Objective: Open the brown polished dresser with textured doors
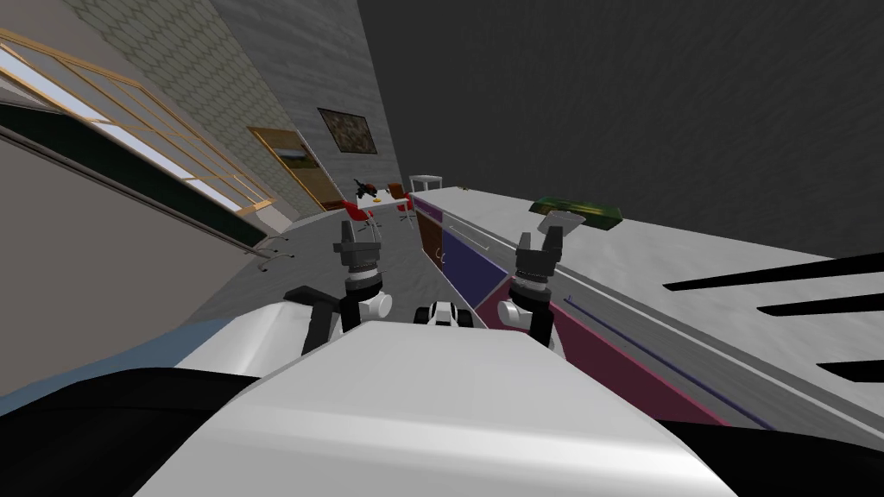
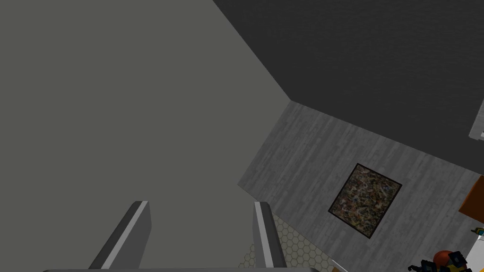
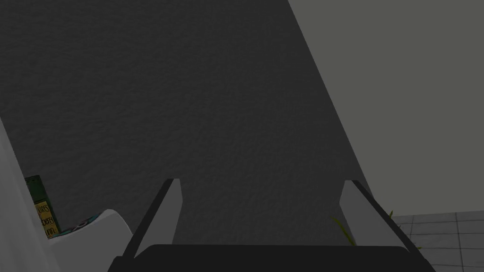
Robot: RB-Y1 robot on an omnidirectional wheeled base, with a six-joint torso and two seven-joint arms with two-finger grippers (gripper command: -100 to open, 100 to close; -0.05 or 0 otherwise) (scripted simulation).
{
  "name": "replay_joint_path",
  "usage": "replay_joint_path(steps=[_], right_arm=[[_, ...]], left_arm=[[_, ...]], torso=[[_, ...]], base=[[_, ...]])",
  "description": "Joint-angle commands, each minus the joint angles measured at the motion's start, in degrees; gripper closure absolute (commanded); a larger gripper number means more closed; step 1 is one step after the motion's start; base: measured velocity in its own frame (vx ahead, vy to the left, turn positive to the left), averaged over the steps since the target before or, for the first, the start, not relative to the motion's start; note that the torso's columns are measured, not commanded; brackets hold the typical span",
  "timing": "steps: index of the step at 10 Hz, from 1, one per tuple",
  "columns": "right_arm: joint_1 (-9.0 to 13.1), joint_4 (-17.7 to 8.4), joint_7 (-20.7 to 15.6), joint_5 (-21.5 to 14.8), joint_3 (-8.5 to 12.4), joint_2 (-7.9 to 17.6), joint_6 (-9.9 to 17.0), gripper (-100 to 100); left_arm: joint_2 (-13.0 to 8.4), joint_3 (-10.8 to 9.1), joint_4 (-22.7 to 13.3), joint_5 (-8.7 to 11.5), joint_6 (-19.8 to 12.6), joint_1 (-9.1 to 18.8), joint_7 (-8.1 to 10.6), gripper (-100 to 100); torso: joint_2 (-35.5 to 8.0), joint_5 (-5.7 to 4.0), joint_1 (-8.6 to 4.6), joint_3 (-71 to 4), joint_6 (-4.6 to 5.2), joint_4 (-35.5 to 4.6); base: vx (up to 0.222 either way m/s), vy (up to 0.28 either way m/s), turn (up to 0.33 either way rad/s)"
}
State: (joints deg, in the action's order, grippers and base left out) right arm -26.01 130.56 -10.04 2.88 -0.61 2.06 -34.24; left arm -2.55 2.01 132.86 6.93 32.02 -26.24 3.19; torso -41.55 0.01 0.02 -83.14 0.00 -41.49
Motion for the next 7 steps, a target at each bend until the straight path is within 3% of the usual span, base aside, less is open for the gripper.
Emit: replay_joint_path(steps=[1, 7], right_arm=[[0.3, -0.6, -1.8, -1.7, 0.4, 3.2, 0.3, -100], [1.6, -3.3, -9.6, -9.3, 2.7, 8.6, 1.6, -100]], left_arm=[[0.0, 0.0, 0.0, 0.0, 0.0, 0.0, 0.0, 0], [0.0, 0.01, 0.0, 0.0, 0.0, 0.0, 0.0, 0]], torso=[[-0.5, 0.01, 0.02, -1.1, 0.0, -0.6], [-0.8, 0.0, 0.02, -1.4, 0.0, -0.8]], base=[[0.001, 0.024, -0.02], [0.002, 0.053, -0.037]])
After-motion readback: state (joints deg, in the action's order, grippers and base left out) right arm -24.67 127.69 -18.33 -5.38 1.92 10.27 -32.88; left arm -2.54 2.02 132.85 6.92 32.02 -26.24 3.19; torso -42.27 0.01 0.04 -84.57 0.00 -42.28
